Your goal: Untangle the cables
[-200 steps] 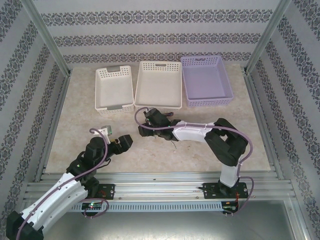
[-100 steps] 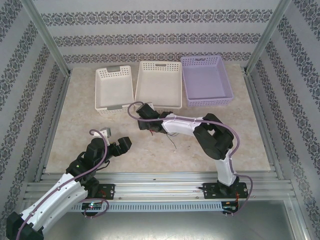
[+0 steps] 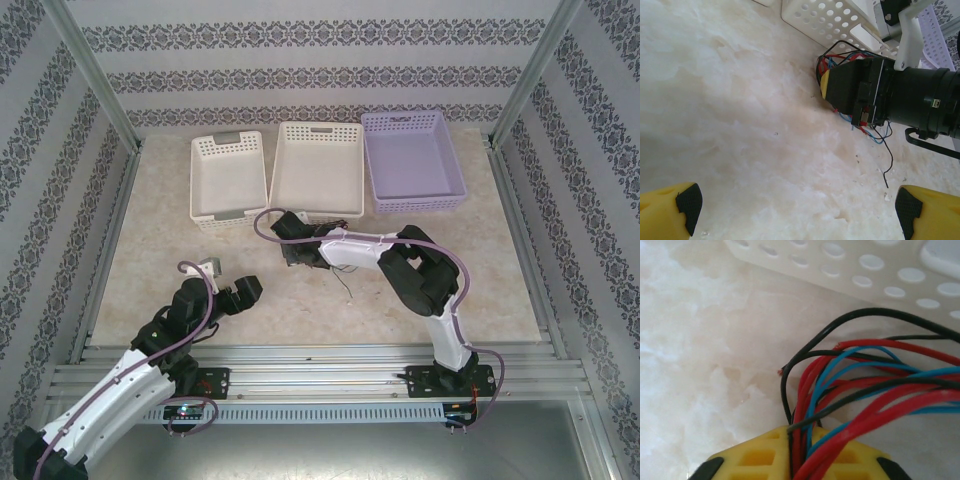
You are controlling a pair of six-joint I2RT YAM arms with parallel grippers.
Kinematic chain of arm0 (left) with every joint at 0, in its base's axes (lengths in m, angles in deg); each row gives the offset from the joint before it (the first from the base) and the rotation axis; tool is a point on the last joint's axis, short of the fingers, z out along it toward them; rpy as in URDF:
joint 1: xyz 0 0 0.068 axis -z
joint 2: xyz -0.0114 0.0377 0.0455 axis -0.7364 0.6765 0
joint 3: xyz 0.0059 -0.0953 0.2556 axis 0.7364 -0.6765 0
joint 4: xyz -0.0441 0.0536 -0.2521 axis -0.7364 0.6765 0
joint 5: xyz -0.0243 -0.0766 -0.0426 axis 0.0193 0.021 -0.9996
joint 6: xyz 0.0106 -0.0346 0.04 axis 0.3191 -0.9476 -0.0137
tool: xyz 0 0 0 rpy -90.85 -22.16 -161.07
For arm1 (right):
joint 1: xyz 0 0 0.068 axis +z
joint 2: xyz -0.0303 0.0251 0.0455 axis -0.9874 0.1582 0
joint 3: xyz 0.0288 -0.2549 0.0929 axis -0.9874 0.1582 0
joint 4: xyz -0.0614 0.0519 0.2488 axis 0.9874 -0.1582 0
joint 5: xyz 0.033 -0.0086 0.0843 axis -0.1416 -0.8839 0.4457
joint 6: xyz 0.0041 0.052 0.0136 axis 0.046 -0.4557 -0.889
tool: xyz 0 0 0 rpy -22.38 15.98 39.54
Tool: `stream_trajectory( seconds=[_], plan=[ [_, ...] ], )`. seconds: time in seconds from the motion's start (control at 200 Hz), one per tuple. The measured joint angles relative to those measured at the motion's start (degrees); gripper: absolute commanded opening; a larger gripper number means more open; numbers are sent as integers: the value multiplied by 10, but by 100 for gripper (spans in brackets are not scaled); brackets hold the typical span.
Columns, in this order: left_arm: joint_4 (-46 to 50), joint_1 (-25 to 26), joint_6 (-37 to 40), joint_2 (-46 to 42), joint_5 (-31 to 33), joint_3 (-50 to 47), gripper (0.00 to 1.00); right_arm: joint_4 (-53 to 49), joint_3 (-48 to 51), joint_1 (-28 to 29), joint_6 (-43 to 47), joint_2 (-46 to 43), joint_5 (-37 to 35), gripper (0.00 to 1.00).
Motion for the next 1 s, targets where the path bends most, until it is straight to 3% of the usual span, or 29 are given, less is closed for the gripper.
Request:
stream_trajectory(
  seconds=[0.135, 0.37, 0.52, 0.744, 0.999],
  plan=[
    [5, 0, -3, -10, 0, -4, 100, -1, 33, 4, 0, -50, 23, 0],
    [6, 0, -7, -11, -5, -5, 100, 44, 135, 4, 2, -239, 130, 0],
    [-1, 0, -12, -10, -16, -5, 100, 124, 205, -19, 1, -328, 279, 0],
    [-43, 0, -33, 4, -35, -5, 100, 261, 311, -85, -31, -366, 492, 0],
    [-116, 0, -78, 37, -47, -5, 100, 413, 382, -103, -66, -400, 665, 0]
  ],
)
